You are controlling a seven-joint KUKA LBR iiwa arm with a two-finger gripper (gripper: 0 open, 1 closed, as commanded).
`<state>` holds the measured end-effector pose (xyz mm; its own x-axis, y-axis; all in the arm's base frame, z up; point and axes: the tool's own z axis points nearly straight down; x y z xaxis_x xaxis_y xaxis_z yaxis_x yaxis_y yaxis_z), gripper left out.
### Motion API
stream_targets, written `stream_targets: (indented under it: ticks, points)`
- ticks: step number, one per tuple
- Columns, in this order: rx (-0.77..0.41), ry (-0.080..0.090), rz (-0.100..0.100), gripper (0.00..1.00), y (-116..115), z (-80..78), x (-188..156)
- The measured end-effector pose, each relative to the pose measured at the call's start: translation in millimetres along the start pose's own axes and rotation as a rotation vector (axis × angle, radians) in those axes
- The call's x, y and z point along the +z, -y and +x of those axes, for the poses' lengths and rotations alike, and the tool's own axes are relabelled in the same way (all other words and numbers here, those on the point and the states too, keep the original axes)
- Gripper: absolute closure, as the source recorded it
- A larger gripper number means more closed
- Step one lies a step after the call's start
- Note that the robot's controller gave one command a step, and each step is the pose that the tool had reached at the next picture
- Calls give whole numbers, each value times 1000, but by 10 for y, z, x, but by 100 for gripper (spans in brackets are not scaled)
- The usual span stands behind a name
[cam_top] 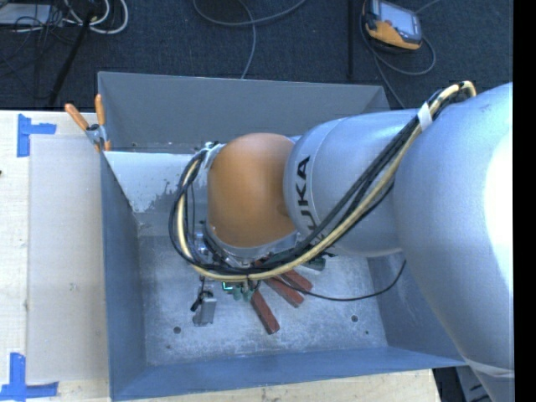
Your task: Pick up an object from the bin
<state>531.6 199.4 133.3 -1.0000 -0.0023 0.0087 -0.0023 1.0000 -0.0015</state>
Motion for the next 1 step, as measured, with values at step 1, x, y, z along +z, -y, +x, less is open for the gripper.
stream_targets:
  ticks: [1]
  points:
    - [-203, 8, 1, 0, 1076, -306, 649]
